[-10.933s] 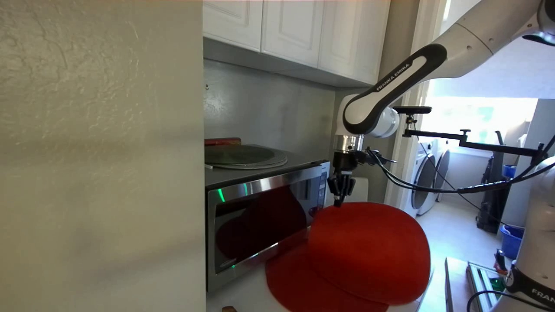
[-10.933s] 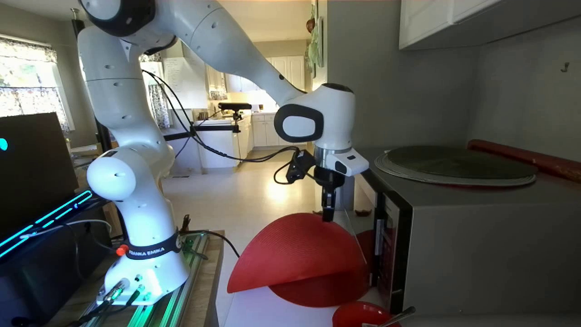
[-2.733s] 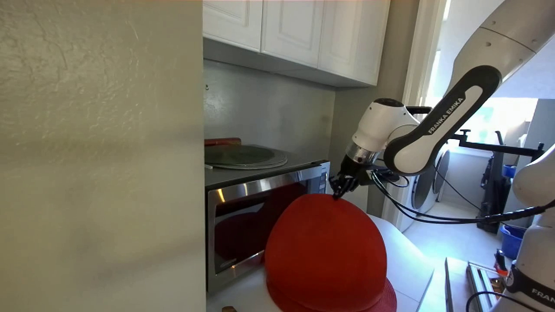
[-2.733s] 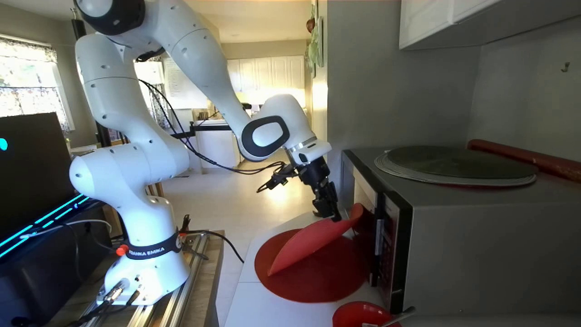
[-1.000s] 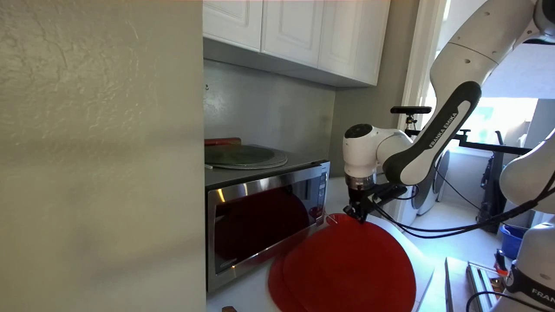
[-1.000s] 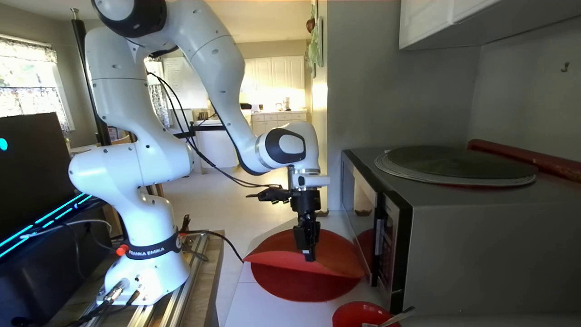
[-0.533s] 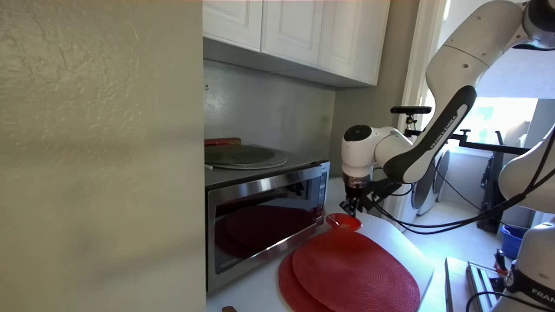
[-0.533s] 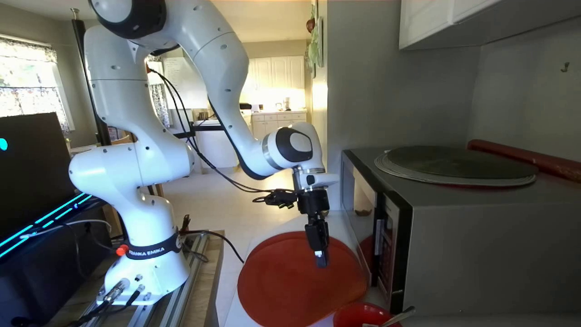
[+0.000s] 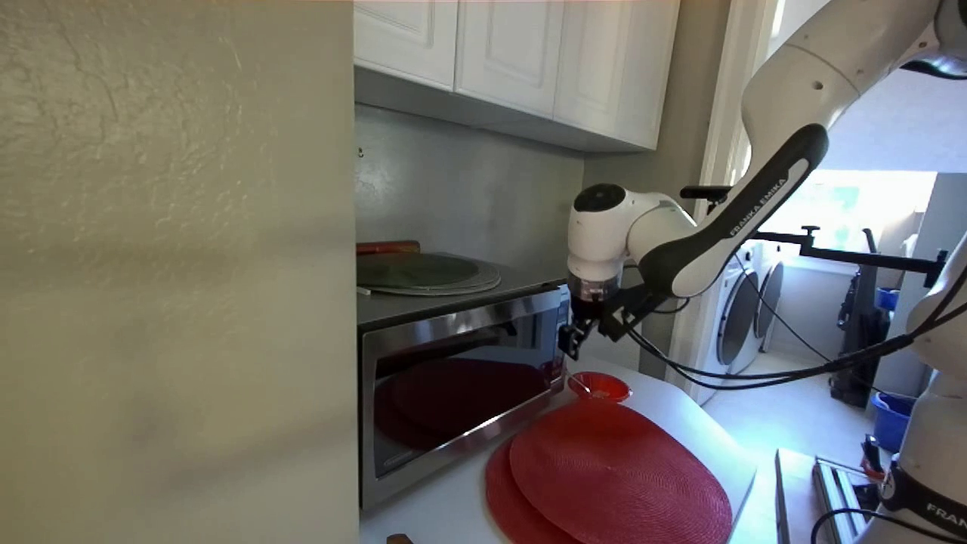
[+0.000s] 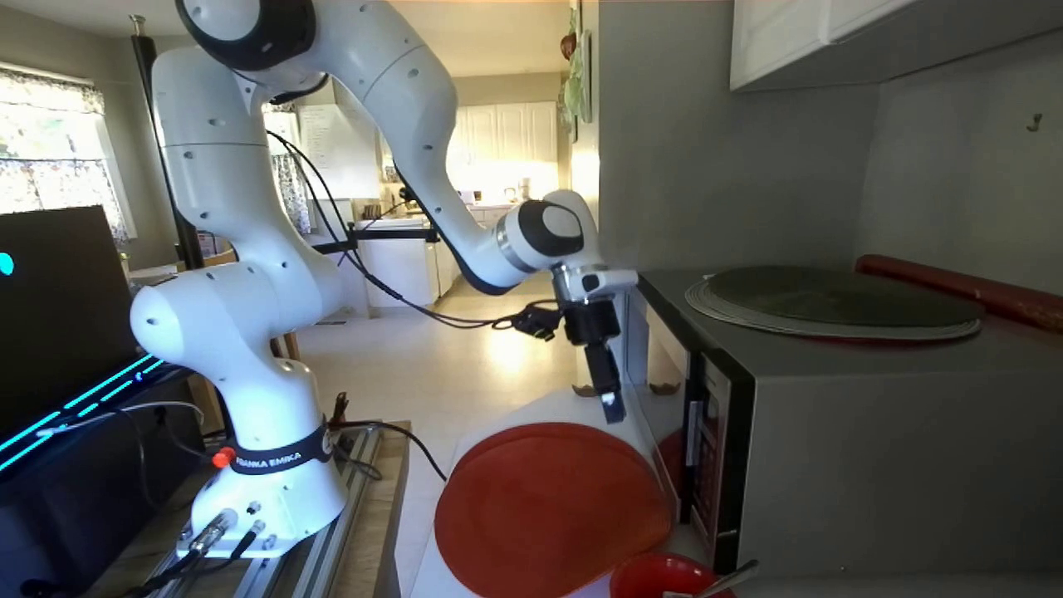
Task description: Put the orange object on the counter on top of the other orange object
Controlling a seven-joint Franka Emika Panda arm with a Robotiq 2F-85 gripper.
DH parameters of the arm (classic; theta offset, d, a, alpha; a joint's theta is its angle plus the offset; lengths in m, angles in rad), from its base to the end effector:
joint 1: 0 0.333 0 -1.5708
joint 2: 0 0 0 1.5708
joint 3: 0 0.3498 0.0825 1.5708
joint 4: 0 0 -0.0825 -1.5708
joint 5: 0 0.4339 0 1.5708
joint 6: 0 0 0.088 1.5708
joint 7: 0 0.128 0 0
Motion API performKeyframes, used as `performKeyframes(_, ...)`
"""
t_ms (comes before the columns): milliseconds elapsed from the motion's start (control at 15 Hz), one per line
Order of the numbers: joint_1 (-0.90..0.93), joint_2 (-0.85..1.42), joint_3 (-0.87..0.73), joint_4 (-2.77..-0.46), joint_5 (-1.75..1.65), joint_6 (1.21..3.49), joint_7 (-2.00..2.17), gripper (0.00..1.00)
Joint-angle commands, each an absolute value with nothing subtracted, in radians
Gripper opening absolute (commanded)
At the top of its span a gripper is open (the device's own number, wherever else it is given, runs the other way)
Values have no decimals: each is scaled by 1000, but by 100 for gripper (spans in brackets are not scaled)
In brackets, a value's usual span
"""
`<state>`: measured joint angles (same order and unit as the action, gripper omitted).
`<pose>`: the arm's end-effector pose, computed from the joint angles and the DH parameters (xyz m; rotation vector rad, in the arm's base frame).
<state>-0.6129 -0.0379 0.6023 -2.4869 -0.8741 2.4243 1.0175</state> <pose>0.4989 -0.0204 0.2754 2.5647 -0.4417 0.3283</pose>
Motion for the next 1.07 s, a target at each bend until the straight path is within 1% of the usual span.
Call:
performKeyframes(0,-336,-188,394,-2418,-838,2324,871,100)
performKeyframes(200,-166,-260,242,-2350,-741,2257,752,100)
performKeyframes(400,-80,-309,153,-2300,-563,2175,604,100)
performKeyframes(600,-76,-325,134,-2263,-534,2109,566,100)
performKeyframes(667,-80,-313,143,-2279,-571,2146,602,100)
performKeyframes(1000,-81,-318,138,-2269,-569,2131,592,100)
